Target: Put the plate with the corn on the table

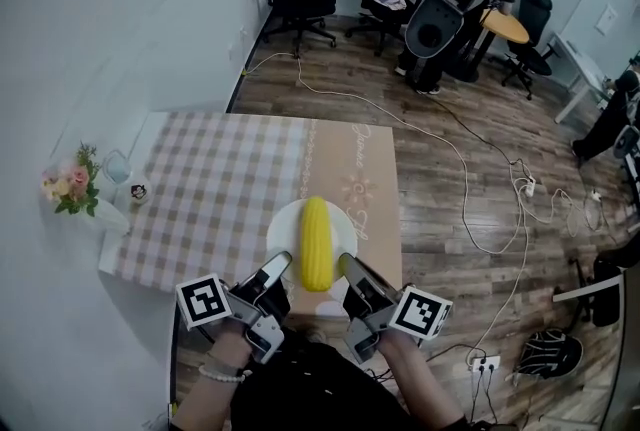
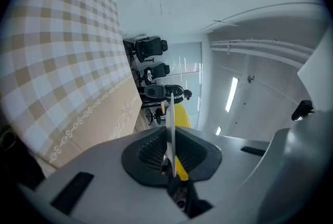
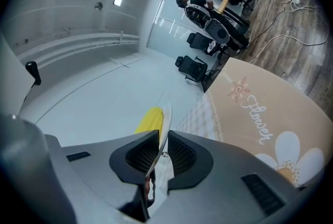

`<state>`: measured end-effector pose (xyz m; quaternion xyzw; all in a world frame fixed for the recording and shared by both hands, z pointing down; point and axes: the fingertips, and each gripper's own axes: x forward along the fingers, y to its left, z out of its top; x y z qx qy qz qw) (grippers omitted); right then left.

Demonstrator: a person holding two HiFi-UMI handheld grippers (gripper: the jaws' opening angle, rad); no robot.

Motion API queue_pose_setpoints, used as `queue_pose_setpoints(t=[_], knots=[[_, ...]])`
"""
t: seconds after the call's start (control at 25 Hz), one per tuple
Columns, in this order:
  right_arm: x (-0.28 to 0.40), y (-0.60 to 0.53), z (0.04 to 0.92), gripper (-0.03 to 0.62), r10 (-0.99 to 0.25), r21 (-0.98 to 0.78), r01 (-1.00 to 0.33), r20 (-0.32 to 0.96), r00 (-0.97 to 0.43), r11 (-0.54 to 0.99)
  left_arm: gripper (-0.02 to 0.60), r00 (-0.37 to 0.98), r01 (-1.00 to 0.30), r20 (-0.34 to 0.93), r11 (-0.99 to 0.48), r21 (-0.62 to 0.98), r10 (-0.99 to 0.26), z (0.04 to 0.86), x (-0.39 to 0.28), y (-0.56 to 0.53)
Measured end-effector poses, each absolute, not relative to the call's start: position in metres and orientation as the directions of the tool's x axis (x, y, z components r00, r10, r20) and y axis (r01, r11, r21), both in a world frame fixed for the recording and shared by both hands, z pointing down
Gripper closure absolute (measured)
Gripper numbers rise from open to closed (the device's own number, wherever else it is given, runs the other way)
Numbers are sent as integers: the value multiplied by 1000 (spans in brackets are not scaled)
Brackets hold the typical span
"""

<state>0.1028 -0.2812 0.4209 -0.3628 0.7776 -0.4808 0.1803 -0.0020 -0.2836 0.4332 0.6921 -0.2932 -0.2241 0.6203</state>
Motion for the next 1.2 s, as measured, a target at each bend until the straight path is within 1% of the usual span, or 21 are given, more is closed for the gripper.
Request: queue_pose_setpoints(t=[0.44, 0.88, 1.2], knots=[[97, -302, 429, 516, -771, -881, -409, 87, -631, 236, 545, 754, -124, 69, -38, 992, -653, 442, -7, -309], [93, -312, 448, 516, -762, -884, -419, 123, -635, 207, 545, 761, -134, 94, -13, 991, -642, 465, -10, -318], [93, -315, 472, 517, -754, -887, -429, 165, -636, 169, 546, 771, -165, 118, -17, 986, -626, 489, -8, -324]])
